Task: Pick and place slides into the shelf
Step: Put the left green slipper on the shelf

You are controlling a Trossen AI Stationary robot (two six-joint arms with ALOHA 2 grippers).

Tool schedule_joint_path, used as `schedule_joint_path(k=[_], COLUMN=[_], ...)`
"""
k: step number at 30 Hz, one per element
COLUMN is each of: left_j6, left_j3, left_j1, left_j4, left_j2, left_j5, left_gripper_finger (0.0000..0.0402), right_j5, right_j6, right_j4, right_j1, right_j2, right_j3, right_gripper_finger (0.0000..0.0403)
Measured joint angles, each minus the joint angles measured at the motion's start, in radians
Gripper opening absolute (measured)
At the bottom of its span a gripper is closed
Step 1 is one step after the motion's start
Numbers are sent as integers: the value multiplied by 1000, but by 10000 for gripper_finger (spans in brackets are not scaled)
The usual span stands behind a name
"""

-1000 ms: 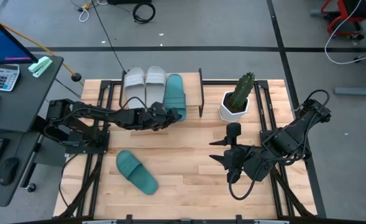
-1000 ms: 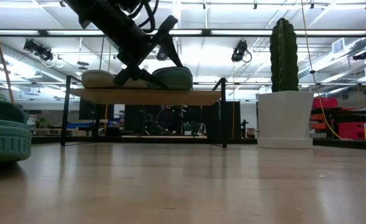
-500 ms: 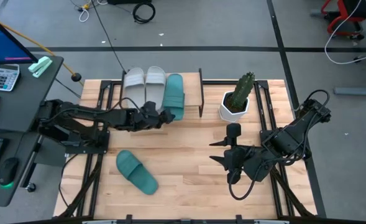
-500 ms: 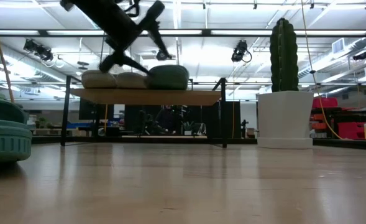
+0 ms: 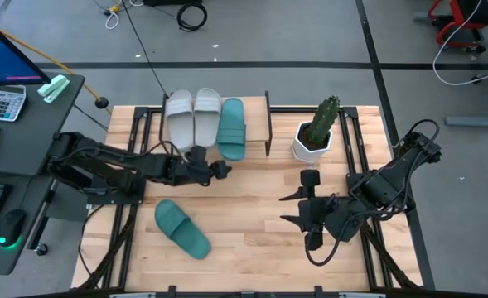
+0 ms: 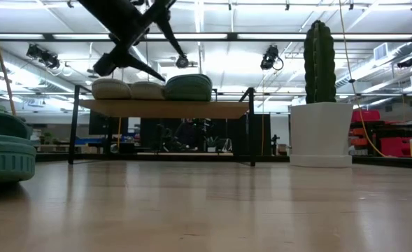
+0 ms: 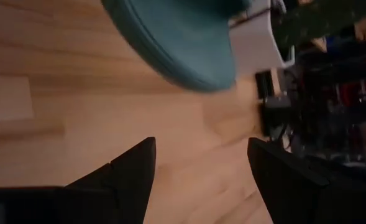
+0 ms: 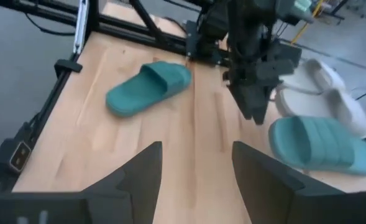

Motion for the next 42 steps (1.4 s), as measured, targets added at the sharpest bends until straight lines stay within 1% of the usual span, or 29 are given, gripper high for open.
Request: schedule_joint_path(k=[4,7,11,15,18,26,31,37,42], left_j6=[0,-16,-110,-202,-274,-487,-535,-529,-496], left_j3=[0,-1,0,0,-1,-1,-1,-1,7], left_j1=[-82,-155,-257,-360,-438,-606,-665,-678,-678], left_j4=[-13,-28,-88,-205,-259,-364,-365,-395,-433], left_j2=[-12,-15,-20,-19,-19,-19,-19,-19,-18], left_j5=[-6,-16,-61,-67,-69,-65,-56,35,104], left_gripper_finger=[258,252,238,220,206,179,165,141,100], right_j5=[-15,-28,-40,-52,-74,-86,-88,-82,-78], right_j6=[35,40,35,34,36,92,114,110,110], right_j4=[3,47,153,267,344,401,424,451,451], right_j1=[0,0,0,0,0,0,0,0,0], right_j2=[0,0,0,0,0,1,1,1,1], right_j3=[-32,-67,-122,-183,-230,-310,-323,-323,-323], right_gripper_finger=[201,201,201,201,201,201,201,201,201])
